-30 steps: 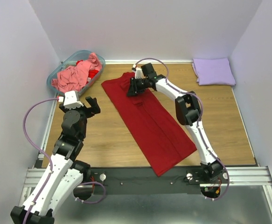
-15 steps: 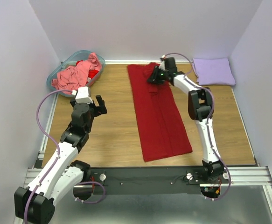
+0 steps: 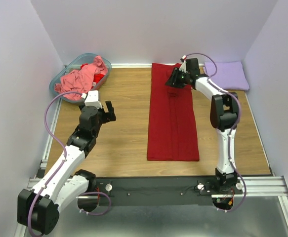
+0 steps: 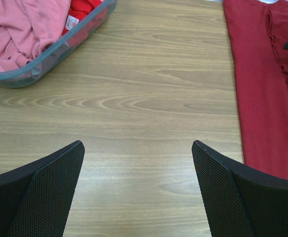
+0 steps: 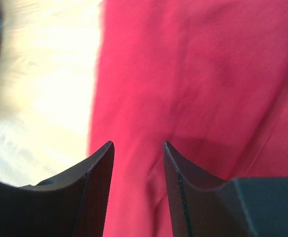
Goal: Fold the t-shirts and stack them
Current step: Fold the tshirt
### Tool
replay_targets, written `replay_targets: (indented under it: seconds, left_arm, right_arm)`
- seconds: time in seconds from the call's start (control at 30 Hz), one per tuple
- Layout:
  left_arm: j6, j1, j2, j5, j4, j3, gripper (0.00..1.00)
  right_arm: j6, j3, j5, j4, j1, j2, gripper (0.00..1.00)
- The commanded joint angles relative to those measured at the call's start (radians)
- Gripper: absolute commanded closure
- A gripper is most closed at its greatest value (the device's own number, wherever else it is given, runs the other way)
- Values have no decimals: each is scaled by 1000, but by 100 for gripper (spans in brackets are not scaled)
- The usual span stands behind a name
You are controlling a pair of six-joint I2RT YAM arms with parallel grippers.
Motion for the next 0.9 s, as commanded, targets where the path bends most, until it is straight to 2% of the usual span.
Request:
replay_targets:
  seconds: [0.0, 0.17, 0.37, 0.63, 0.87]
  left_arm:
    - [13, -1, 3, 36, 15, 30, 3]
    - [10, -1, 7, 56, 17, 28, 3]
    - [6, -1, 27, 59, 9, 34, 3]
    - [12, -1, 29, 54, -6, 39, 3]
    - [15, 1, 19, 54, -9, 41, 3]
  right_arm:
    - [-75, -132, -33, -17, 28, -180, 48]
    - [-121, -322, 22, -16, 101, -335, 48]
    - [-165, -436, 174, -17, 235, -358, 50]
    - [-224, -395, 312, -17, 338, -289, 52]
    - [-213, -297, 397, -2, 344, -209, 52]
